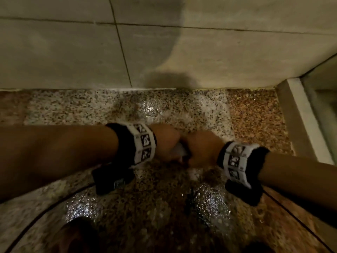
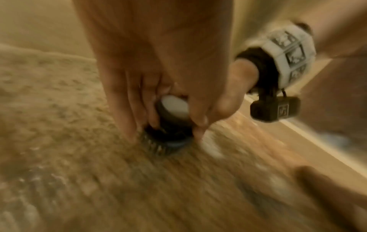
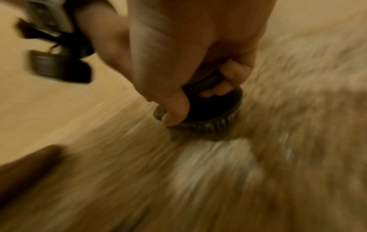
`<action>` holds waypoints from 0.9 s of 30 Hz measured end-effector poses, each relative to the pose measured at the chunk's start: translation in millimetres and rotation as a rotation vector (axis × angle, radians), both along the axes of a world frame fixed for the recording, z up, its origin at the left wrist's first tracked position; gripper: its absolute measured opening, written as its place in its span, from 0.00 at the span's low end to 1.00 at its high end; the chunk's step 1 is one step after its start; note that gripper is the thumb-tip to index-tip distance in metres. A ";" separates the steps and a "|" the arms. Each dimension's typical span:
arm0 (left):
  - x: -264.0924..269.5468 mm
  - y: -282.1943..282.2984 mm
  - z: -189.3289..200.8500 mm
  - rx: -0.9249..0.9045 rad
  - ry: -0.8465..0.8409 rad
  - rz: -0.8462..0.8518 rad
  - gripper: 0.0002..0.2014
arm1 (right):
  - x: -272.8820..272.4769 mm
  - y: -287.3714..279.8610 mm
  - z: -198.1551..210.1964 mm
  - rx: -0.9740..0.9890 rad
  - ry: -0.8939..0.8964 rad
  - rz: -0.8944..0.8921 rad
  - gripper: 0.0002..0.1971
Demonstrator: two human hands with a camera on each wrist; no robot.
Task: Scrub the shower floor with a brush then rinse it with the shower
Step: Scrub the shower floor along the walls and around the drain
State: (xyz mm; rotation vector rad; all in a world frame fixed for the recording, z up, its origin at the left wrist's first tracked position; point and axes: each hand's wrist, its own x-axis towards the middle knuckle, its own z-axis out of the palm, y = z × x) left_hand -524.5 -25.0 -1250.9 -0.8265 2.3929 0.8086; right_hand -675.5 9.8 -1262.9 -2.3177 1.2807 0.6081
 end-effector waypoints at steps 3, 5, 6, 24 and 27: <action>-5.9 -41.8 -0.4 -0.136 0.026 0.102 0.11 | 6.9 -52.8 -8.4 -0.091 0.005 -0.181 0.22; -10.0 -62.6 2.4 -0.221 -0.015 0.121 0.10 | 14.6 -75.5 -12.8 -0.132 0.013 -0.243 0.14; -8.4 -64.3 4.0 -0.224 -0.050 0.095 0.10 | 20.4 -74.2 -13.6 -0.120 0.010 -0.226 0.10; 43.5 14.2 -11.8 0.255 -0.284 0.077 0.17 | 62.6 30.9 -9.9 0.086 0.007 0.208 0.20; 49.3 -23.8 -0.1 0.021 -0.240 0.132 0.17 | 73.5 -4.9 -6.2 -0.040 -0.051 0.057 0.21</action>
